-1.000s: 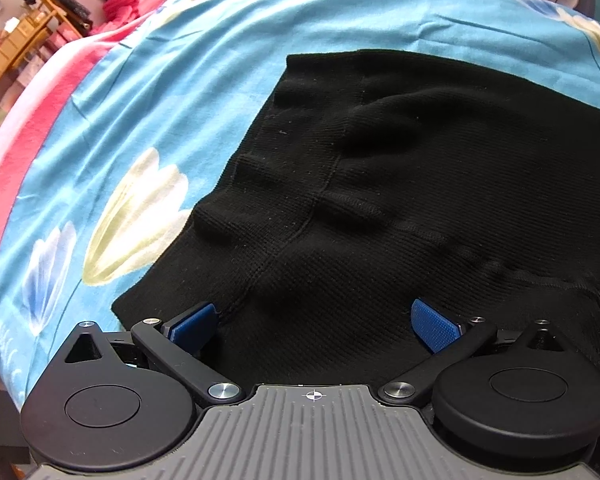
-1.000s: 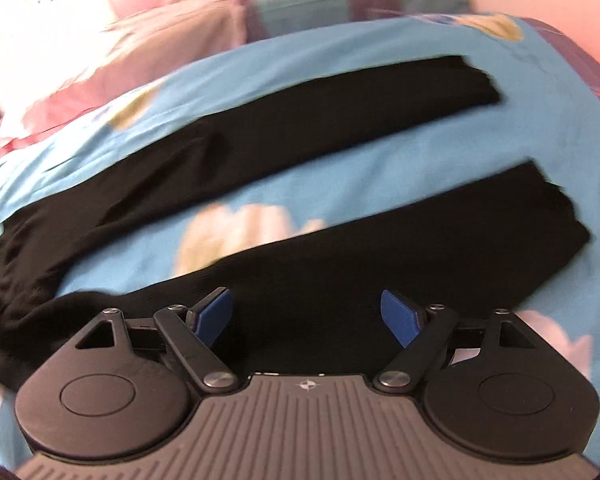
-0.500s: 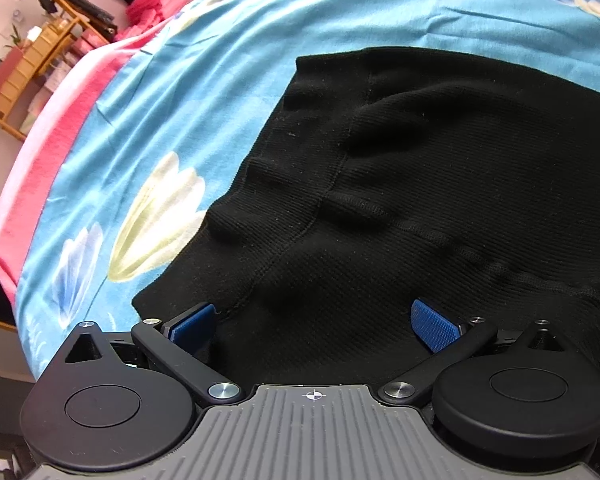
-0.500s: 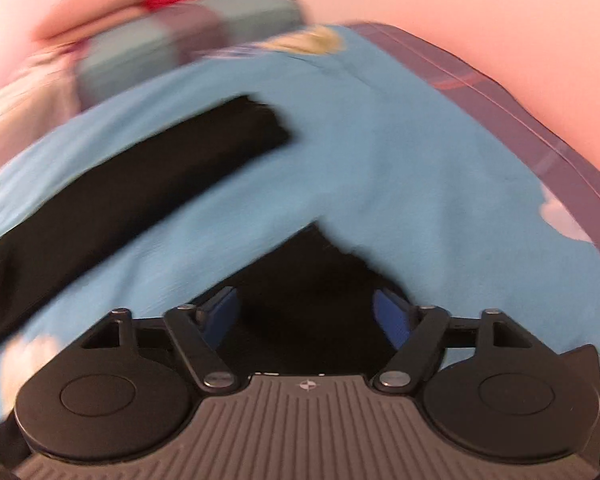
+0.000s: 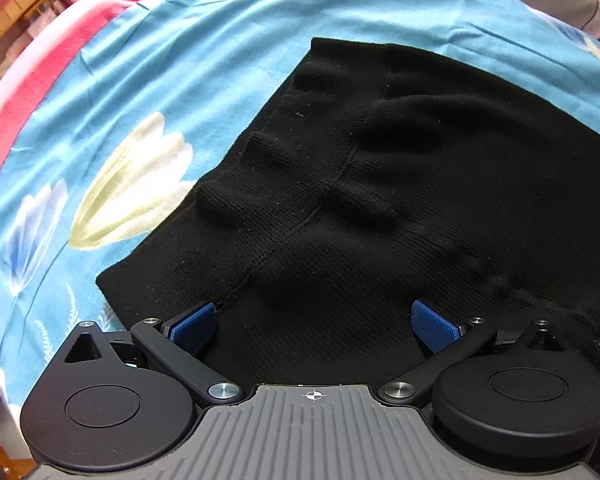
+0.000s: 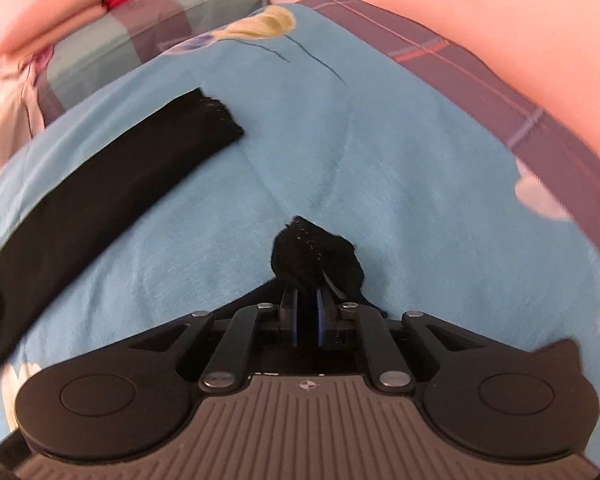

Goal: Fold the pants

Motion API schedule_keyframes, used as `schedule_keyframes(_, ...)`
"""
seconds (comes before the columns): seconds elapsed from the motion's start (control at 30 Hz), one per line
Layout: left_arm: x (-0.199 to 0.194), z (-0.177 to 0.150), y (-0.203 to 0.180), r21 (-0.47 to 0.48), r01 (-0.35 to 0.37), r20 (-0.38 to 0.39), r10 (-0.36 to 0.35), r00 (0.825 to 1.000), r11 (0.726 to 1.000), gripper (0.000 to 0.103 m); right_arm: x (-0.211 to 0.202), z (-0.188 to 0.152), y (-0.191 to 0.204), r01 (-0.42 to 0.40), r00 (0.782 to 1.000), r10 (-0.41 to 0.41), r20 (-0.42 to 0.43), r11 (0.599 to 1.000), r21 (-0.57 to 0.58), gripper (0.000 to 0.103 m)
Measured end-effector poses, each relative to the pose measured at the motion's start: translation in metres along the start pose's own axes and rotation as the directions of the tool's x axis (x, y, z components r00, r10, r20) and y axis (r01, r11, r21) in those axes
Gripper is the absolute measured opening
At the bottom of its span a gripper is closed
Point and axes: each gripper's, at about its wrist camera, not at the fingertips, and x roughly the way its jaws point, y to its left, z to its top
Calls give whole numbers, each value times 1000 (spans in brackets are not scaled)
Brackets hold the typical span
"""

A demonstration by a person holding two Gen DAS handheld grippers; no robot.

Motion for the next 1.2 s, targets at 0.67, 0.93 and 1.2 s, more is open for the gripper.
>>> schedule_keyframes(0.67, -32, -8, 13, -40, 70, -3, -70, 998, 997, 103, -46, -127, 273, -795, 594, 581, -556, 528, -298, 53)
schedule_keyframes(0.93, -40, -40, 4, 26, 94, 6, -95, 996, 995, 103, -18, -138, 336, -859, 448, 595, -667, 494, -136, 65)
schedule_keyframes(1.2, -34, -49, -2, 45, 101, 33, -102, 994, 994, 103, -4, -104, 367, -836, 497, 645, -580, 535, -121, 9)
